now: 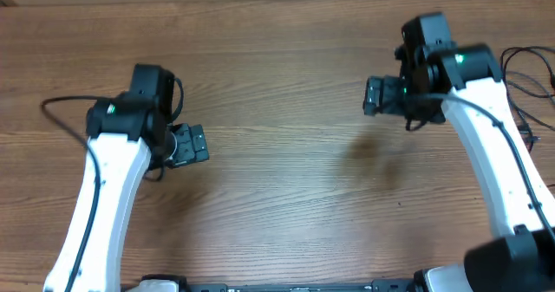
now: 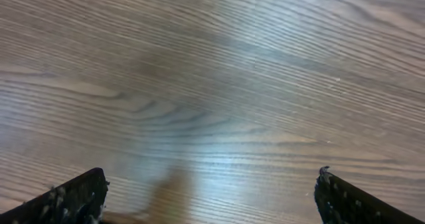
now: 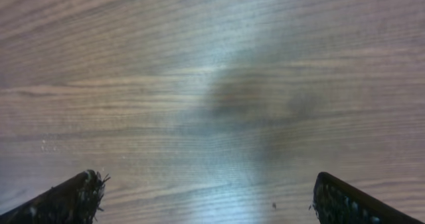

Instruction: Untangle cables

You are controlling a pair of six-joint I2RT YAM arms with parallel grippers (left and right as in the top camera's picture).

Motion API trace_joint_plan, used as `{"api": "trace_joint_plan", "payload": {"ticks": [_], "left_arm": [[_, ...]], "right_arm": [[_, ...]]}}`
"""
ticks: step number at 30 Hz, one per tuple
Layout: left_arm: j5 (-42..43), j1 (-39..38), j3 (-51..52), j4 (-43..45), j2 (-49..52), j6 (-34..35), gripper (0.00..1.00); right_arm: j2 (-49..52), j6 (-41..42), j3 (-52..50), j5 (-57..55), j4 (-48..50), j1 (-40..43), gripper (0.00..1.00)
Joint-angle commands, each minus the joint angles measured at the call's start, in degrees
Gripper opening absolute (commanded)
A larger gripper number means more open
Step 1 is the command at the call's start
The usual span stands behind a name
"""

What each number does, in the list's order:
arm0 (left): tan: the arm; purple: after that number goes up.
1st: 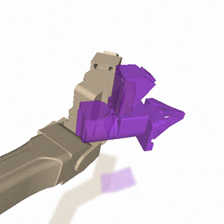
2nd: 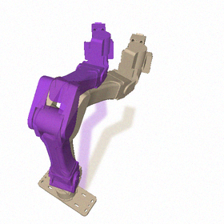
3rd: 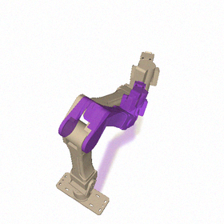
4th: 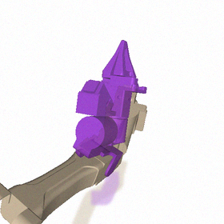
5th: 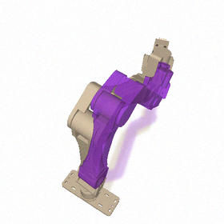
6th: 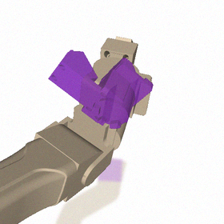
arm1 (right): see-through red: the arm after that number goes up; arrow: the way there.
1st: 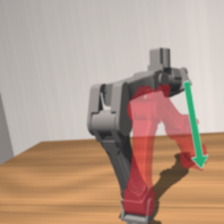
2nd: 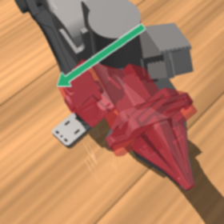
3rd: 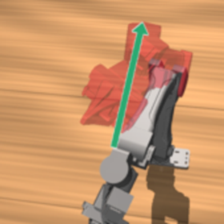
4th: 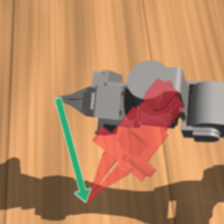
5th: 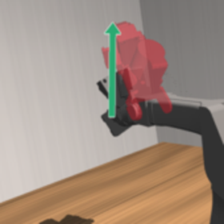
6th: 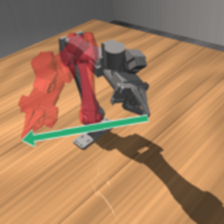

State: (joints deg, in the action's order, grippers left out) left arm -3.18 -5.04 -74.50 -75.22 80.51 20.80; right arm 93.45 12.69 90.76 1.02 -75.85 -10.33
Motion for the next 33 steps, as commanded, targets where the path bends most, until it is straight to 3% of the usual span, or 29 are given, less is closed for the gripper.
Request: {"api": "trace_joint_plan", "payload": {"ticks": [1,9,16,33], "left_arm": [[-0.85,-1.38,5.38,2.73,-10.03,-2.21,1.0],[-0.83,-2.56,19.78,11.61,-32.92,-2.36,1.0],[0.2,-2.56,24.5,12.66,-43.43,0.85,1.0],[0.17,-2.56,24.52,12.13,-43.39,1.07,1.0]], "right_arm": [[-10.64,1.05,-9.27,-0.96,5.38,-0.04,1.0],[-32.5,1.07,-27.74,-1.4,18.38,-0.07,1.0],[-44.46,1.03,-30.71,-5.46,17.53,-0.07,1.0],[-42.64,1.03,-30.71,-5.44,17.2,-0.07,1.0]]}}
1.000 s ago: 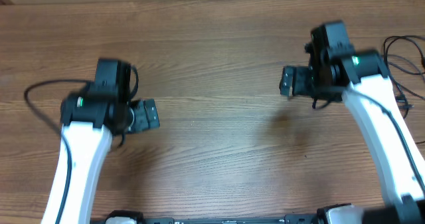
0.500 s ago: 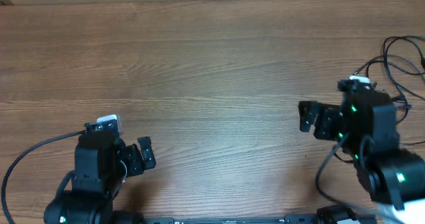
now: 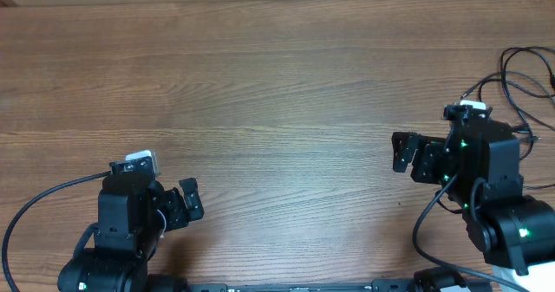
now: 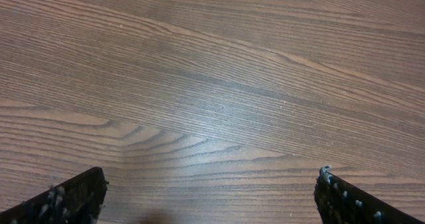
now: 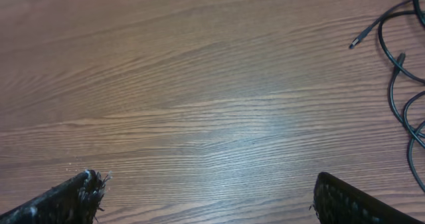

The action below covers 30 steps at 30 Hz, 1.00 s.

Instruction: Untangle cables

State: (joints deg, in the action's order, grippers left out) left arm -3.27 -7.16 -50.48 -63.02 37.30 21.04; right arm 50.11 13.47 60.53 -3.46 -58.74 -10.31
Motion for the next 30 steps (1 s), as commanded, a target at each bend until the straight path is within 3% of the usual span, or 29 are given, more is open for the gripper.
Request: {"api": "trace_joint_plan", "payload": {"ticks": [1,15,30], "left_arm": [[0.26,-0.44,0.5,-0.07,-0.17,0.83,0.99],[0.26,-0.44,0.5,-0.13,-0.17,0.83,0.99],[0.26,-0.44,0.5,-0.13,-0.17,0.83,1.0]], "right_arm": [[1.2,0.24,-0.48,-0.96,0.11,-0.09,1.0],[6.45,-0.02,-0.5,-1.03,-1.09,0.0,1.0],[-17.57,-7.85,-3.76,-1.03,9.33,1.16,1.0]]}}
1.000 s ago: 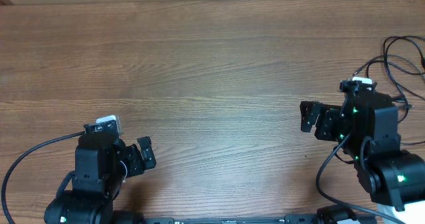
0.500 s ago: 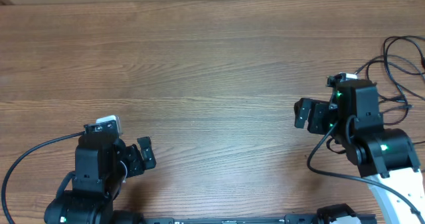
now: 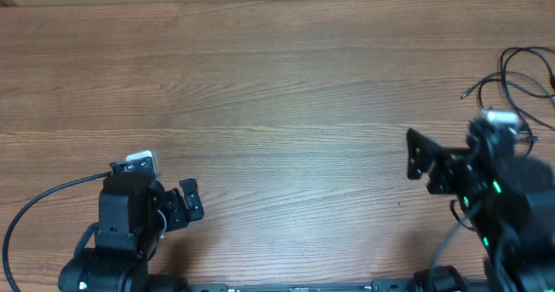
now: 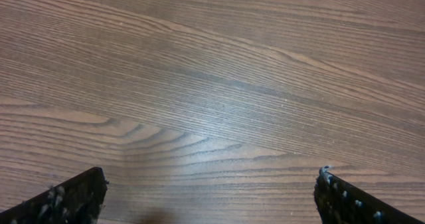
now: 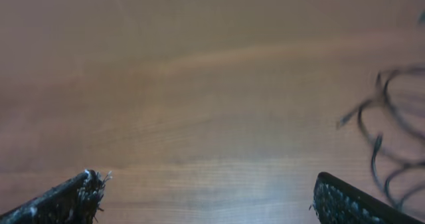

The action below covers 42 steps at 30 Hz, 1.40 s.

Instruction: Untangle cables

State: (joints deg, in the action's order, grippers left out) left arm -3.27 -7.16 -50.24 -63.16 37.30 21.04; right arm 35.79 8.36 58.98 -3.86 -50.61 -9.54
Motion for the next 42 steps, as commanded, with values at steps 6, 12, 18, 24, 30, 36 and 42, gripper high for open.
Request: {"api": "trace_joint_plan", "payload": {"ticks": [6,12,18,24,30,36,42], "left_arm": [[0.26,-0.44,0.26,0.0,-0.17,0.83,1.0],[0.26,-0.44,0.26,0.0,-0.17,0.83,0.99],[0.26,-0.44,0.26,0.0,-0.2,0.83,1.0],[0.26,-0.44,0.26,0.0,-0.17,0.83,0.99],[0.26,-0.44,0.26,0.0,-0.17,0.83,1.0],[0.26,-0.44,0.26,0.0,-0.17,0.83,1.0],[0.26,-0.44,0.26,0.0,-0.17,0.83,1.0]], "right_arm": [[-14.32,-2.62,-15.17,-0.5,16.35,0.39,1.0],[-21.99,-2.43,-28.98,0.11,33.24,0.39,1.0],[-29.49,-2.47,-40.81,-0.63,48.13,0.39,1.0],[-35.23,-2.49,-46.77,-1.25,52.22,0.42,1.0],[-35.63,-2.99,-50.84,-1.27,56.57,0.63,1.0],[-35.63,-5.88,-55.82,-1.66,63.58,0.63,1.0],[-35.63,-6.86,-58.53,-1.25,61.0,0.63,1.0]]}}
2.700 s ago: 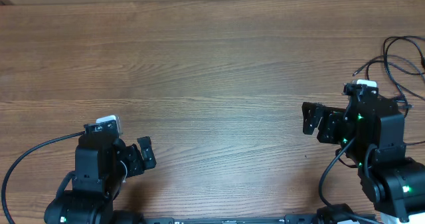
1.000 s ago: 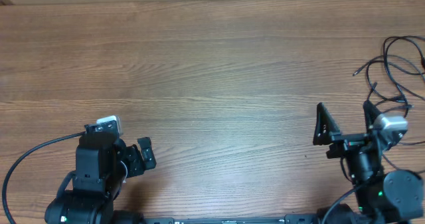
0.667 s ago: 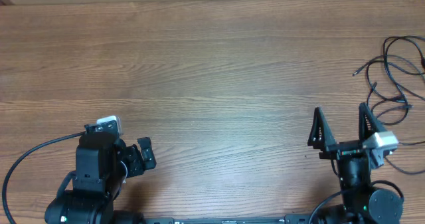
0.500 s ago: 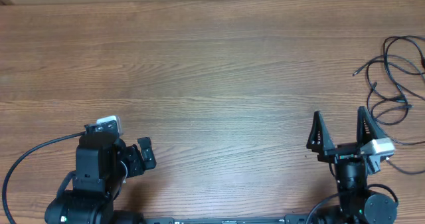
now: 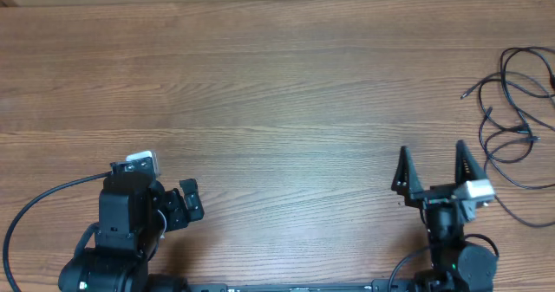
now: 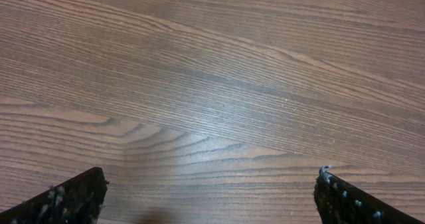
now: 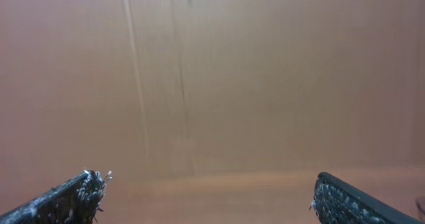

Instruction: Untangle cables

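Thin black cables (image 5: 512,110) lie in a loose tangle at the table's far right edge, seen only in the overhead view. My right gripper (image 5: 431,172) stands open at the front right, fingers pointing toward the back, well left of and nearer than the cables. Its wrist view shows a blurred brown wall between the wide-apart fingertips (image 7: 342,201). My left gripper (image 5: 188,202) is open at the front left, far from the cables; its wrist view shows only bare wood between its fingertips (image 6: 76,194).
The wooden table (image 5: 277,93) fills the overhead view. A black lead (image 5: 39,197) from the left arm curves over the front left corner. A brown wall (image 7: 212,71) runs along the table's back edge.
My right arm has folded back toward the front edge, its open fingers now pointing toward the back wall. The left arm has not moved.
Both arms were stretched out over mid-table with open grippers. Then both were drawn back toward the front edge, the cables showing at the right. The left arm stayed put while the right one was nearer its base at each moment. The cables lie unchanged.
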You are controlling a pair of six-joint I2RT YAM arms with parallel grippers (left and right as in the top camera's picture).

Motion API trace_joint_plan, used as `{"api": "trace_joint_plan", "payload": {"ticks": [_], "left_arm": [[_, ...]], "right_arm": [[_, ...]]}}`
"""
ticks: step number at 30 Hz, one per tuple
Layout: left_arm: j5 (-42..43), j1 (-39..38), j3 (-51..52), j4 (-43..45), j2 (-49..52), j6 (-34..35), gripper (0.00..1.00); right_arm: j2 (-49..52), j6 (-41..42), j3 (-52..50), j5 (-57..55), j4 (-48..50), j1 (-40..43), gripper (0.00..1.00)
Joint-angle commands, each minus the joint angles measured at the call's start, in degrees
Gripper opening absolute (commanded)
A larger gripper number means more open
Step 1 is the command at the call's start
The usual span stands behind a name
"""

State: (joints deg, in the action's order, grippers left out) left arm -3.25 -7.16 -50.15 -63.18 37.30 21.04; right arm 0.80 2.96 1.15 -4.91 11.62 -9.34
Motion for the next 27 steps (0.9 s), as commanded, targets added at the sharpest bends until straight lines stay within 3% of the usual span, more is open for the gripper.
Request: {"api": "trace_joint_plan", "payload": {"ticks": [1,5,9,27], "left_arm": [[0.24,-0.44,0.17,0.02,-0.17,0.83,0.99],[0.24,-0.44,0.17,0.02,-0.17,0.83,1.0],[0.24,-0.44,0.17,0.02,-0.17,0.83,0.99],[0.24,-0.44,0.17,0.02,-0.17,0.83,1.0]], "right_arm": [[-0.63,-1.81,-0.7,-0.17,-1.92,0.48,1.0],[-0.63,-3.5,-0.7,-0.15,-5.97,0.48,1.0],[-0.63,-3.43,-0.7,2.84,-16.09,0.48,1.0],[-0.63,-3.45,-0.7,4.13,-16.44,0.46,1.0]]}}
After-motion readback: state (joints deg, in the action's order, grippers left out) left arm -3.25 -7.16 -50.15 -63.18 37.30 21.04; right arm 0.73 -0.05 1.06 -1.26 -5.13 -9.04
